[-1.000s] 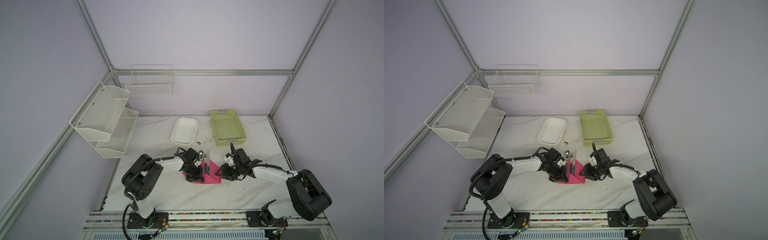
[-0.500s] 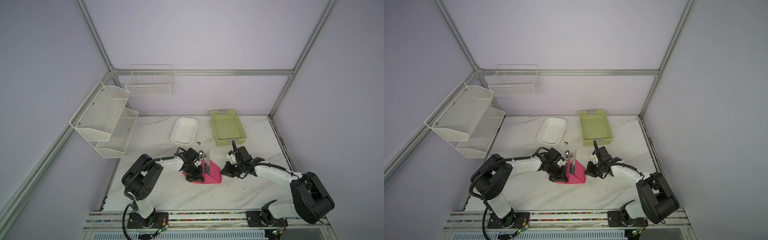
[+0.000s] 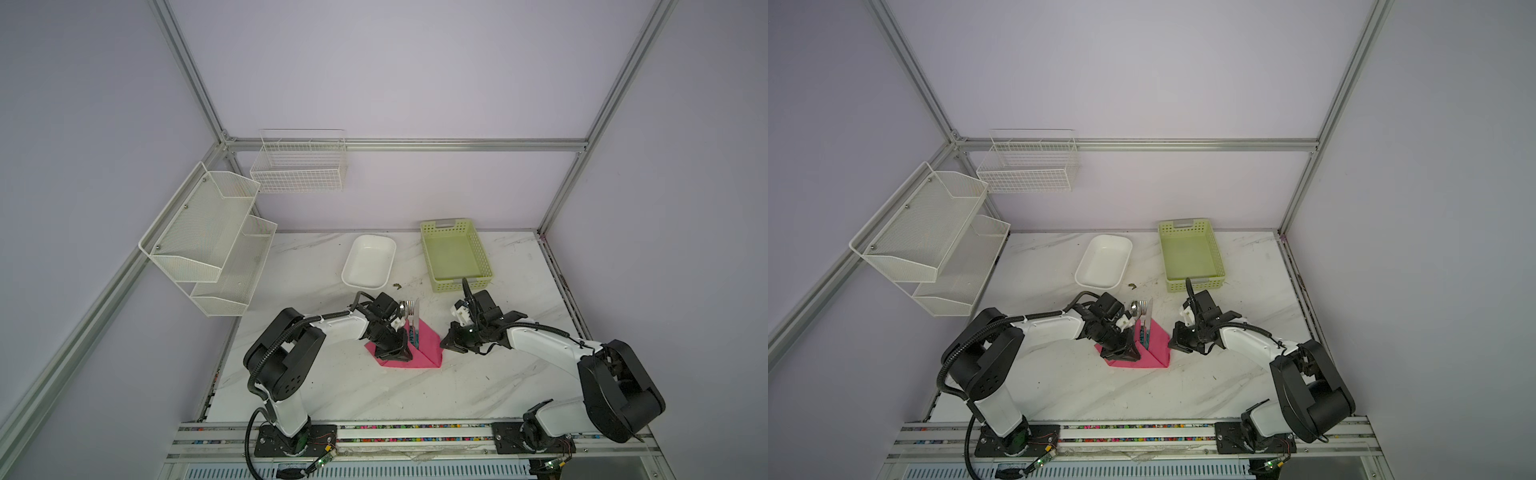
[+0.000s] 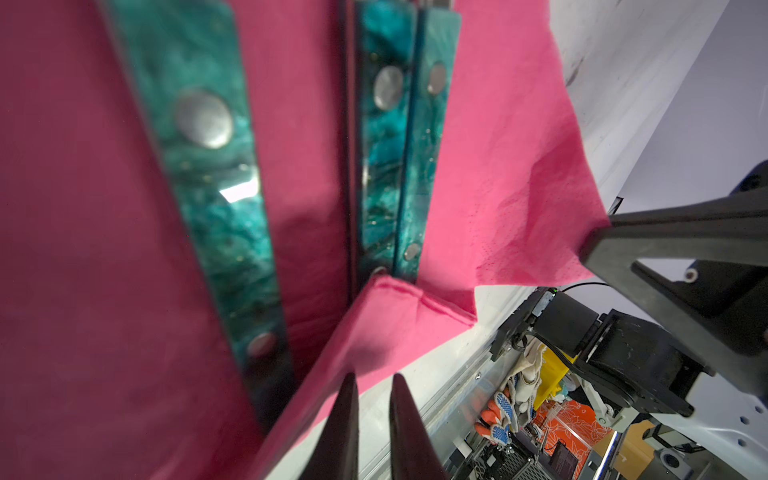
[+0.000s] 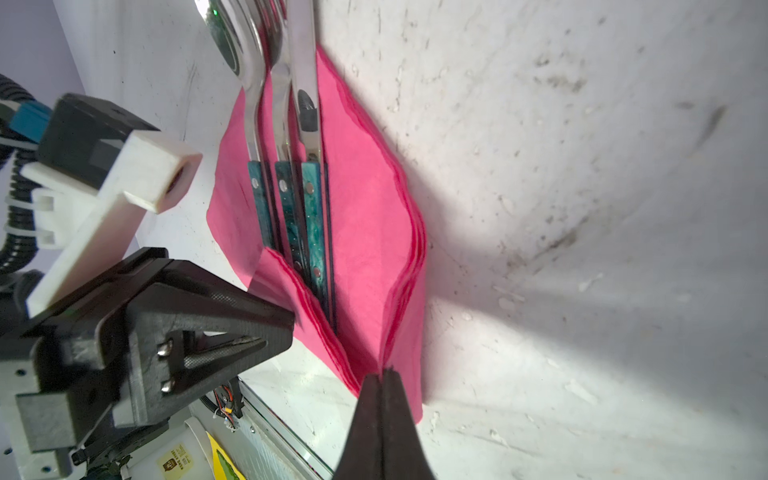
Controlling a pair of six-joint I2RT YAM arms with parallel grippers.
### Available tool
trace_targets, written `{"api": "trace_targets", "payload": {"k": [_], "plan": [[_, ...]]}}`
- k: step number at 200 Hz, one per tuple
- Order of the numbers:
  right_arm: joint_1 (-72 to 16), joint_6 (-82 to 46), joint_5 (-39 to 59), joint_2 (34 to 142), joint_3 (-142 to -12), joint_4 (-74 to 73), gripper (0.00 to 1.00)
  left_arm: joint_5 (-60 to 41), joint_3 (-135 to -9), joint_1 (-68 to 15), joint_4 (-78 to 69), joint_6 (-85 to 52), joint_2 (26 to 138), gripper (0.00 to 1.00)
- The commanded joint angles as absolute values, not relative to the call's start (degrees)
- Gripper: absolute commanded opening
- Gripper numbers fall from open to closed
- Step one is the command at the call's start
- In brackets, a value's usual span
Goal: Place the utensils on the paper napkin and roll it up
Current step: 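Grasp the pink napkin edge beside the utensils with the right gripper and lift it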
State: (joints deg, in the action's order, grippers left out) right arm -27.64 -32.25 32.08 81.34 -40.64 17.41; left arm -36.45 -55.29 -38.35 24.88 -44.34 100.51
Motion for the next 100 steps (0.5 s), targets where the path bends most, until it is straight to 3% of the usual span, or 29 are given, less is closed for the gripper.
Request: {"api": "trace_targets", "payload": {"k": [1,100], "plan": [[-27.4,-31.4,32.1,81.9,-41.9,18.5,0.00,-38.6,-60.8,-39.5,24.4,-43.5,100.3,0.16],[-27.5,-31.7,33.2,81.4,-42.5,18.3,0.00,-37.6,-63.0,-41.2,25.1,-43.2,104.1,0.13]]}}
